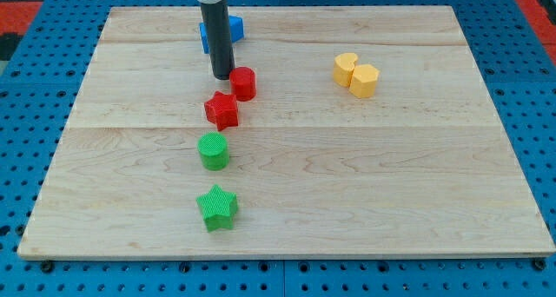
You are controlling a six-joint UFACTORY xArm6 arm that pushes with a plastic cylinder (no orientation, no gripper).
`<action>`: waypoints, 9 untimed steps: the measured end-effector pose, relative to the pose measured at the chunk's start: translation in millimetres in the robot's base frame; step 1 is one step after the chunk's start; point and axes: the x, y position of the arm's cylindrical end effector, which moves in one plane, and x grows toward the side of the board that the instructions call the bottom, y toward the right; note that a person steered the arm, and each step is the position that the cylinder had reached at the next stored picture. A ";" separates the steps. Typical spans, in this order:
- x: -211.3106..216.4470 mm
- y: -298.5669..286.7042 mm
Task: Move the blue blocks vertically at the top of the red circle
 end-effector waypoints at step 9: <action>-56.5 -38.9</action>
